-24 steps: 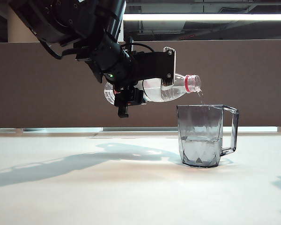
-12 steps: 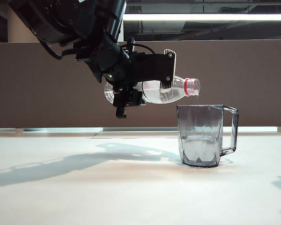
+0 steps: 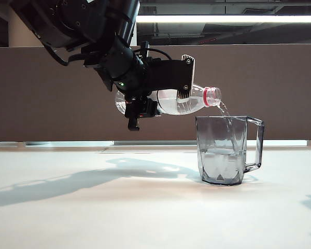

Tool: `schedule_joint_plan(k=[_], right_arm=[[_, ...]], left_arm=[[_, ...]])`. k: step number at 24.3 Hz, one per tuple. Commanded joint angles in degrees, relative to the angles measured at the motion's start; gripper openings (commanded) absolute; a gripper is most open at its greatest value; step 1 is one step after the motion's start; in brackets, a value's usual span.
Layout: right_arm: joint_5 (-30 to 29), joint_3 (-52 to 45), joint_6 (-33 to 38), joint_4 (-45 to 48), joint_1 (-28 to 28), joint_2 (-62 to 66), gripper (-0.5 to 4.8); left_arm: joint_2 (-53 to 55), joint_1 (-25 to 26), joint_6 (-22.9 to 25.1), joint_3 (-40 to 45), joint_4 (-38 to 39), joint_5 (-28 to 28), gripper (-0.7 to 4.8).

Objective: Pick up the mineral water bottle with the left hand on the table and pour water into the mug until it's half full.

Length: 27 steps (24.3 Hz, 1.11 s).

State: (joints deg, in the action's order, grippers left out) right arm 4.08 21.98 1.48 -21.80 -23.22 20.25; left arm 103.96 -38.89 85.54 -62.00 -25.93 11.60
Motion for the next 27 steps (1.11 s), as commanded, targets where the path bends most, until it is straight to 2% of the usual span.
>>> schedule_joint_plan(k=[1, 7, 20, 23, 25, 26, 27], right_arm=[[-0.13, 0.37, -0.02, 1.05, -0.02, -0.09, -0.05], [-0.13, 0.37, -0.02, 1.05, -0.02, -0.09, -0.05], [-0.13, 0.37, -0.02, 1.05, 0.02, -0.09, -0.05], [-0.13, 0.37, -0.02, 1.05, 0.02, -0.09, -0.05], [-0.13, 0.37, -0.02, 1.03, 0.02, -0.09, -0.05], [-0.13, 0.37, -0.02, 1.03, 0.02, -0.09, -0.05], [-0.15, 0.37, -0.02, 1.01, 0.02, -0.09, -0.05]], left_arm=[[-0.61, -0.07, 0.0, -0.55, -2.29, 0.17, 2.31], [-0.61, -0.07, -1.79, -0.55, -2.19, 0.13, 2.31], [-0.61, -0.31, -17.75, -0.55, 0.87, -2.01, 2.31], [-0.61, -0.31, -22.95, -0.52, 1.6, -3.8, 2.31], [-0.66, -0.31, -28.15, -0.52, 1.62, -5.73, 2.31], [-0.68, -0.15, -33.31, -0.52, 1.49, -7.52, 2.31], [-0.68, -0.11, -35.6, -0.52, 1.46, -8.02, 2.31]])
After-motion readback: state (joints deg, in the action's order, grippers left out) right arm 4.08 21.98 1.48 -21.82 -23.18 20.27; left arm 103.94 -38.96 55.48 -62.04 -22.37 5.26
